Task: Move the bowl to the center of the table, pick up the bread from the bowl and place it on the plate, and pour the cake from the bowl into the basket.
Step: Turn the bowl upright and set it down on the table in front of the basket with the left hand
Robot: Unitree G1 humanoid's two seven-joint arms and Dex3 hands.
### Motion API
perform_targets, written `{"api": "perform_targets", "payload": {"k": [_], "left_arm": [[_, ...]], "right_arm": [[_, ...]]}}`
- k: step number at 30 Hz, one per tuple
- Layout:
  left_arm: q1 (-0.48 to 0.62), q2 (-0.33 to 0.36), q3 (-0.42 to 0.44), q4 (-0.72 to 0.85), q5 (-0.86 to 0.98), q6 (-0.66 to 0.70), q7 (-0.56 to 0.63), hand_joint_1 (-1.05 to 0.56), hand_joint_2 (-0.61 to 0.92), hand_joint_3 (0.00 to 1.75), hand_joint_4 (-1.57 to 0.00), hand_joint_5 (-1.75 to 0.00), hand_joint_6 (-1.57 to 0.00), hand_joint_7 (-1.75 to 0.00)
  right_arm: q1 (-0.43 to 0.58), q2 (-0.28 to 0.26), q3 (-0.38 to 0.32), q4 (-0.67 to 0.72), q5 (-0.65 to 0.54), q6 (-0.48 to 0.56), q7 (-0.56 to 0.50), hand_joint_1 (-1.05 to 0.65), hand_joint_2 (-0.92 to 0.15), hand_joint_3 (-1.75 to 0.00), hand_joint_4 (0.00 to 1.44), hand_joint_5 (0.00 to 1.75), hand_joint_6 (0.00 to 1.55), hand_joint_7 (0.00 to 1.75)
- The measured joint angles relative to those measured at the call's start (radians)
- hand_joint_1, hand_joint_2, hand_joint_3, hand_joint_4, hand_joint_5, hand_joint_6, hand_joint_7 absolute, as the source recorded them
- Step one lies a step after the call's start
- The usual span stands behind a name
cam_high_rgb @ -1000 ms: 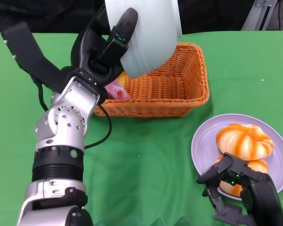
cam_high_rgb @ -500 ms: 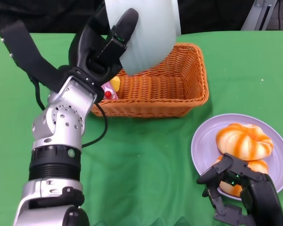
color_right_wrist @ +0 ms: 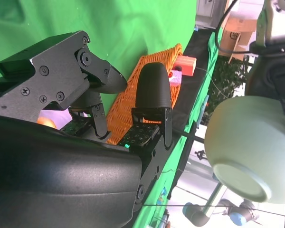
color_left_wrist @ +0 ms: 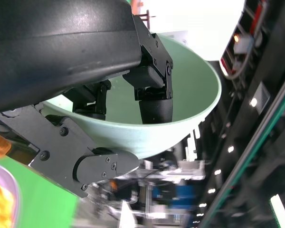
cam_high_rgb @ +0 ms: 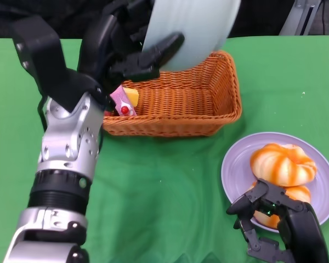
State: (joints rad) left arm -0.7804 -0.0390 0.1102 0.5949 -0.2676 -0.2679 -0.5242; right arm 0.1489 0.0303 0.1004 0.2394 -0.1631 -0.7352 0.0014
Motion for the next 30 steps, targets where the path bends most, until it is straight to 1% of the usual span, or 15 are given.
{"api": "perform_targets", "payload": {"k": [1, 3, 4, 6, 8, 11, 12, 13, 14, 16, 20, 26, 30], "left_arm": [[0.005, 0.01, -0.01, 0.021, 0.03, -0.06, -0.004, -0.11, 0.65, 0.95, -0.8, -1.48, -0.76, -1.43], [0.009, 0.037, -0.033, 0.067, 0.102, -0.195, -0.004, -0.11, 0.7, 0.88, -0.76, -1.53, -0.73, -1.46], [0.01, 0.05, -0.04, 0.09, 0.126, -0.262, -0.004, -0.1, 0.75, 0.78, -0.73, -1.57, -0.73, -1.45], [0.012, 0.078, -0.045, 0.135, 0.153, -0.373, -0.007, -0.1, 0.79, 0.69, -0.71, -1.6, -0.73, -1.44], [0.012, 0.099, -0.053, 0.173, 0.18, -0.456, -0.007, -0.08, 0.8, 0.71, -0.67, -1.64, -0.72, -1.44], [0.013, 0.126, -0.061, 0.223, 0.22, -0.564, 0.003, -0.07, 0.78, 0.77, -0.65, -1.65, -0.72, -1.44], [0.013, 0.132, -0.063, 0.234, 0.231, -0.59, 0.006, -0.07, 0.77, 0.79, -0.64, -1.65, -0.72, -1.44], [0.013, 0.139, -0.065, 0.247, 0.242, -0.617, 0.014, -0.05, 0.73, 0.86, -0.63, -1.68, -0.71, -1.45], [0.014, 0.148, -0.067, 0.257, 0.258, -0.641, 0.023, -0.04, 0.72, 0.89, -0.61, -1.69, -0.71, -1.46], [0.014, 0.166, -0.074, 0.274, 0.278, -0.693, 0.03, -0.02, 0.7, 0.93, -0.6, -1.71, -0.71, -1.46], [0.017, 0.199, -0.082, 0.304, 0.323, -0.768, 0.065, -0.02, 0.68, 0.94, -0.58, -1.73, -0.7, -1.45], [0.029, 0.252, -0.104, 0.331, 0.484, -0.854, 0.209, -0.01, 0.66, 0.92, -0.57, -1.74, -0.68, -1.47], [0.034, 0.28, -0.118, 0.344, 0.609, -0.902, 0.344, -0.03, 0.65, 0.92, -0.57, -1.75, -0.66, -1.49]], "right_arm": [[0.0, 0.0, 0.0, 0.0, 0.0, 0.0, 0.0, -0.05, -0.56, -1.04, 0.81, 1.5, 0.73, 1.24], [0.0, 0.0, 0.0, 0.0, -0.001, 0.0, 0.0, -0.04, -0.56, -1.03, 0.8, 1.49, 0.73, 1.23], [0.0, 0.0, 0.0, 0.0, -0.003, 0.0, -0.001, -0.04, -0.56, -1.04, 0.81, 1.49, 0.73, 1.23], [-0.004, -0.001, 0.0, 0.001, -0.01, 0.0, -0.003, -0.04, -0.56, -1.04, 0.81, 1.49, 0.74, 1.22], [-0.007, -0.001, -0.001, 0.004, -0.012, 0.0, -0.003, -0.04, -0.55, -1.04, 0.82, 1.49, 0.74, 1.22], [-0.011, -0.001, 0.0, 0.008, -0.01, 0.0, -0.003, -0.03, -0.54, -1.07, 0.82, 1.49, 0.75, 1.22], [-0.011, -0.001, 0.0, 0.009, -0.009, 0.0, -0.003, -0.03, -0.54, -1.08, 0.81, 1.49, 0.75, 1.22], [-0.012, 0.0, 0.0, 0.01, -0.008, 0.0, -0.003, -0.03, -0.54, -1.09, 0.82, 1.49, 0.75, 1.22], [-0.012, 0.0, 0.0, 0.012, -0.008, 0.0, -0.003, -0.03, -0.54, -1.09, 0.82, 1.49, 0.75, 1.22], [-0.012, 0.0, 0.0, 0.014, -0.008, 0.0, -0.003, -0.03, -0.55, -1.07, 0.81, 1.49, 0.74, 1.22], [-0.014, 0.0, 0.0, 0.015, -0.008, -0.001, -0.003, -0.03, -0.55, -1.06, 0.81, 1.49, 0.74, 1.22], [-0.015, 0.002, 0.0, 0.016, -0.009, -0.001, -0.004, -0.02, -0.56, -1.04, 0.82, 1.49, 0.74, 1.22], [-0.017, 0.002, 0.001, 0.017, -0.008, -0.001, -0.004, -0.02, -0.57, -1.04, 0.82, 1.49, 0.74, 1.22]]}}
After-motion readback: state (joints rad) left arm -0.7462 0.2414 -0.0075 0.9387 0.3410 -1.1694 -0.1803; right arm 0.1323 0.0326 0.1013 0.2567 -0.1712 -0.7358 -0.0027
